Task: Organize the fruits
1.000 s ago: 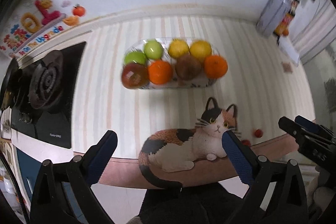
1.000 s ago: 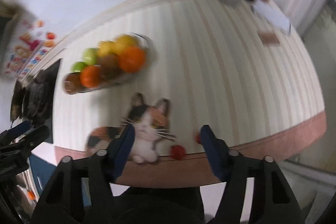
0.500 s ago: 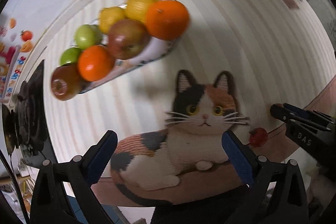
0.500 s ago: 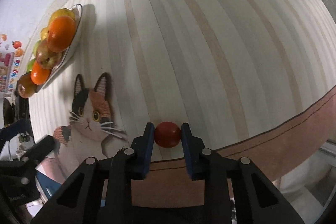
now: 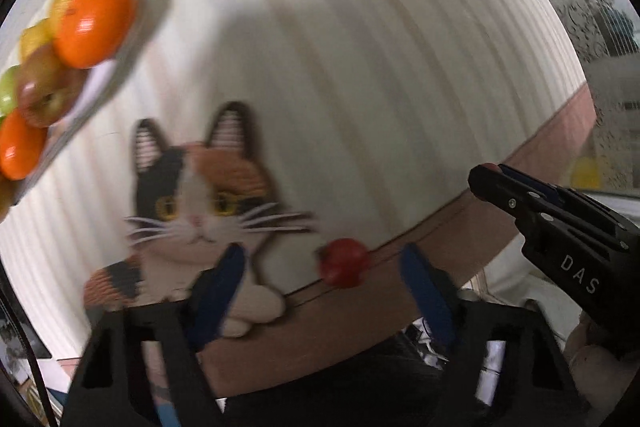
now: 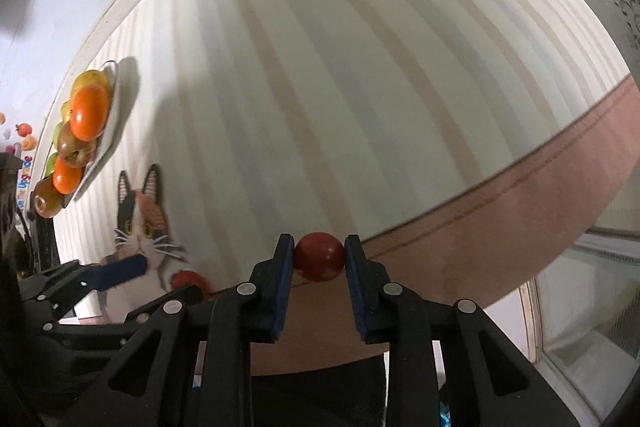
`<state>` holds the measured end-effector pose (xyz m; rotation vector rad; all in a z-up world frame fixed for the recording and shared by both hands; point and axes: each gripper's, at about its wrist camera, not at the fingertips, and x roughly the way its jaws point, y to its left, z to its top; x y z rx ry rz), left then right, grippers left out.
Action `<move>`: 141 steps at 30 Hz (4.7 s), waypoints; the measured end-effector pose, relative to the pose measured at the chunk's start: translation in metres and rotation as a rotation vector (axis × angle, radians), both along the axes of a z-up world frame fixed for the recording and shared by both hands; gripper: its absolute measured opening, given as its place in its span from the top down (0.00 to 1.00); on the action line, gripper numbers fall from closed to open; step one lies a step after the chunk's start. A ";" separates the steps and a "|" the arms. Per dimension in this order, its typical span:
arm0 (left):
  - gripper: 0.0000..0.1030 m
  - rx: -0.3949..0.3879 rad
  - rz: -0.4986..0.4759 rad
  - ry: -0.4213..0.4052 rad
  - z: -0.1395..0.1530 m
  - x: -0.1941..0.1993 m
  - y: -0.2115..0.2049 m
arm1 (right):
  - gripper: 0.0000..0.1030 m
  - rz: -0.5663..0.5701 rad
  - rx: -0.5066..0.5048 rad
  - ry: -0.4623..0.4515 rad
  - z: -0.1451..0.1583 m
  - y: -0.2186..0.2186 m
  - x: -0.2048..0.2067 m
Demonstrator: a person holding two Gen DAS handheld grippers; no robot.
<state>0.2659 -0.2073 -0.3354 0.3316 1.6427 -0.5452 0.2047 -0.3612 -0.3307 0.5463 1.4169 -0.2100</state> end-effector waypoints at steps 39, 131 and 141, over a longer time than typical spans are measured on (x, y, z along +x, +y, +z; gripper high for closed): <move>0.53 -0.179 0.233 0.172 0.010 0.029 0.056 | 0.73 0.087 0.036 -0.064 0.029 0.018 0.037; 0.24 0.023 0.707 -0.316 0.068 0.110 0.230 | 0.07 0.465 -0.060 -0.254 0.068 0.198 0.142; 0.07 0.088 0.691 -0.430 0.097 0.077 0.247 | 0.05 0.455 -0.150 -0.295 0.111 0.188 0.127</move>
